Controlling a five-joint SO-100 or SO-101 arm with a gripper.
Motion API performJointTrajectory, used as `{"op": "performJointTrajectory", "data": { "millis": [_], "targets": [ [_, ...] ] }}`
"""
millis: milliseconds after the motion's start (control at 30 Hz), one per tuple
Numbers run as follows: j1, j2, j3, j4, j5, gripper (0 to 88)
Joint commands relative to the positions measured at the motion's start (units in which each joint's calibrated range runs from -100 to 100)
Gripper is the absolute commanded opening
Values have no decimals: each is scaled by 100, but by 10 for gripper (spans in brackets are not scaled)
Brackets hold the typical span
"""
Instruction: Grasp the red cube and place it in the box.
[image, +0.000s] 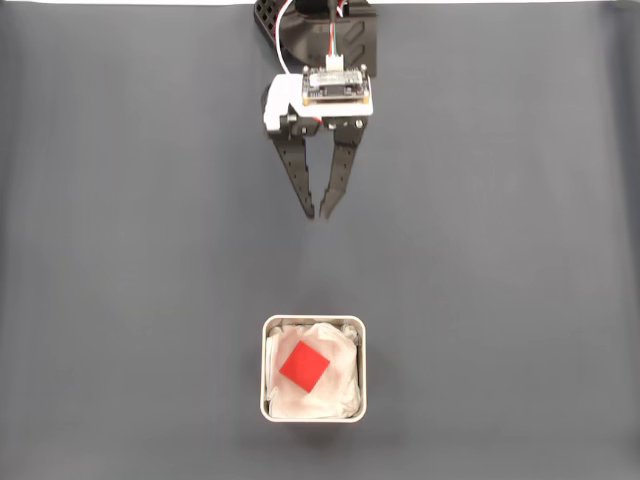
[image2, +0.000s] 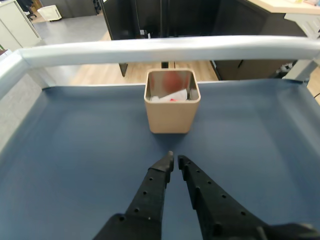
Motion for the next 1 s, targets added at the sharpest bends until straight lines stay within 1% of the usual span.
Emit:
{"op": "performJointTrajectory", "data": {
  "millis": [0,200,300,433,467,967],
  "targets": [
    [-80,-1287,760,712,73,0],
    [-66,-2206,1417,2359,88,0],
    [-51,-2206,1572,3204,107,0],
    [-44,-2215,1663,4097,-5,0],
    [-58,-2215,1673,4122,-107,0],
    [-44,-2223,1673,4122,-73,0]
  ]
}}
